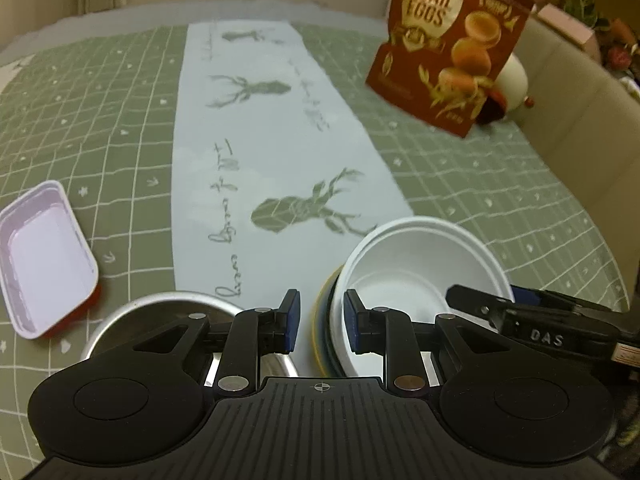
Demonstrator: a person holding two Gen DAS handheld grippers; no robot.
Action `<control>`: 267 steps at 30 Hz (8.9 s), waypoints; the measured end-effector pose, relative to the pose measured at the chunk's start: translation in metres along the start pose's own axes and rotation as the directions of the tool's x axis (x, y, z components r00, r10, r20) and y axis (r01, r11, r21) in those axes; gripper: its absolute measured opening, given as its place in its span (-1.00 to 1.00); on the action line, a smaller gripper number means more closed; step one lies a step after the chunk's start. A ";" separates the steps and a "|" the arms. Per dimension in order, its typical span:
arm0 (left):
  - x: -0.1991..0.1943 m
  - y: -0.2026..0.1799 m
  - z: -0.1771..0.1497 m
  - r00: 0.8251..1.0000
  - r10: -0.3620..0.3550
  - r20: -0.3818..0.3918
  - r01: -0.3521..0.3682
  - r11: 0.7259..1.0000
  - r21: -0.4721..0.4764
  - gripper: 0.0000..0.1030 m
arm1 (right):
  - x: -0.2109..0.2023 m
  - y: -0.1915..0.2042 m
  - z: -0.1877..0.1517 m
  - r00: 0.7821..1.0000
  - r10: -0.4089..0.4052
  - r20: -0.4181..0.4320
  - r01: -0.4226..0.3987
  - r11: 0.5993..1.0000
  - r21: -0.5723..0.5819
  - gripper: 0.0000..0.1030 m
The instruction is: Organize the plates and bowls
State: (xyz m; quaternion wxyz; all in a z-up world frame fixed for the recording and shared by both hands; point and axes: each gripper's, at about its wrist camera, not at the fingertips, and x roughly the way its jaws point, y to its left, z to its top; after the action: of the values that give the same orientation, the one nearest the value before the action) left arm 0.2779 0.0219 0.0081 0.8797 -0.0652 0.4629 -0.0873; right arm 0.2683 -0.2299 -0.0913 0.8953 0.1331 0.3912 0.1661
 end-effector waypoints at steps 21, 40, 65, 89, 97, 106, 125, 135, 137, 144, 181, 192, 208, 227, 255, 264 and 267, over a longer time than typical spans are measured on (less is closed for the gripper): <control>0.077 -0.006 0.000 0.985 -0.020 -0.171 0.027 0.999 0.038 -0.36 | 0.052 -0.023 -0.012 0.969 0.179 -0.169 -0.139 0.965 0.221 0.44; 0.084 -0.021 -0.005 0.969 -0.004 -0.247 0.006 1.000 0.004 0.00 | 0.056 -0.030 -0.018 0.926 0.306 -0.222 -0.233 0.925 0.301 0.44; 0.032 -0.021 -0.073 0.978 -0.083 -0.192 0.040 0.975 -0.219 -0.09 | 0.021 -0.023 -0.045 0.916 0.268 -0.298 -0.188 0.944 0.271 0.47; 0.041 -0.048 -0.052 0.968 0.019 -0.249 -0.037 0.997 -0.069 -0.03 | 0.013 -0.014 -0.049 0.978 0.105 -0.182 -0.094 0.993 0.065 0.47; 0.034 -0.050 -0.050 0.968 0.029 -0.251 -0.041 0.998 -0.039 -0.03 | 0.013 -0.014 -0.050 0.979 0.106 -0.173 -0.096 0.993 0.062 0.47; 0.035 -0.057 -0.046 0.965 0.088 -0.245 -0.088 0.996 0.014 -0.02 | 0.011 -0.010 -0.051 0.978 0.114 -0.174 -0.107 0.993 0.046 0.47; 0.045 -0.059 -0.040 0.962 0.103 -0.252 -0.095 0.995 0.043 0.06 | 0.015 -0.024 -0.050 0.973 0.145 -0.180 -0.125 0.985 0.118 0.47; 0.047 -0.060 -0.040 0.960 0.110 -0.259 -0.101 0.994 0.047 0.12 | 0.015 -0.024 -0.052 0.975 0.136 -0.174 -0.118 0.987 0.113 0.47; 0.047 -0.061 -0.039 0.959 0.103 -0.263 -0.095 0.995 0.043 0.18 | 0.015 -0.025 -0.052 0.975 0.137 -0.174 -0.118 0.986 0.116 0.47; 0.048 -0.057 -0.035 0.956 0.061 -0.288 -0.059 0.998 0.015 0.24 | 0.014 -0.028 -0.052 0.974 0.142 -0.175 -0.119 0.984 0.135 0.47; 0.053 -0.033 -0.034 0.932 -0.046 -0.359 0.040 0.999 -0.024 0.21 | 0.020 -0.012 -0.040 0.914 0.191 -0.357 -0.107 0.964 0.242 0.10; 0.030 -0.031 -0.032 0.943 -0.076 -0.325 0.070 0.997 -0.028 0.21 | 0.006 0.003 -0.033 0.922 0.165 -0.350 -0.085 0.969 0.232 0.10; -0.064 0.042 -0.020 0.986 -0.086 -0.144 0.077 0.995 -0.063 0.21 | -0.016 0.114 0.000 0.944 0.158 -0.289 -0.140 0.987 0.084 0.14; -0.032 0.150 -0.054 0.977 -0.080 -0.199 0.044 0.983 -0.180 0.21 | 0.088 0.187 -0.030 0.871 0.098 -0.481 -0.106 0.994 0.010 0.22; -0.051 0.160 -0.051 0.985 -0.080 -0.153 0.049 0.980 -0.192 0.03 | 0.057 0.210 -0.007 0.937 0.044 -0.347 -0.101 0.984 -0.147 0.33; -0.079 0.155 -0.046 0.988 -0.131 -0.082 0.114 0.976 -0.186 -0.32 | 0.049 0.211 -0.007 0.947 0.039 -0.318 -0.092 0.984 -0.154 0.33; -0.076 0.153 -0.049 0.990 -0.109 -0.095 0.091 0.980 -0.179 -0.37 | 0.042 0.211 -0.008 0.955 0.026 -0.295 -0.080 0.981 -0.174 0.33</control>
State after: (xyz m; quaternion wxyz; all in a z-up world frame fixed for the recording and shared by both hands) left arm 0.2091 0.1861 0.0116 0.8399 -0.1602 0.5100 -0.0940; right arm 0.2488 -0.0208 -0.0462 0.8315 0.0341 0.4982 0.2435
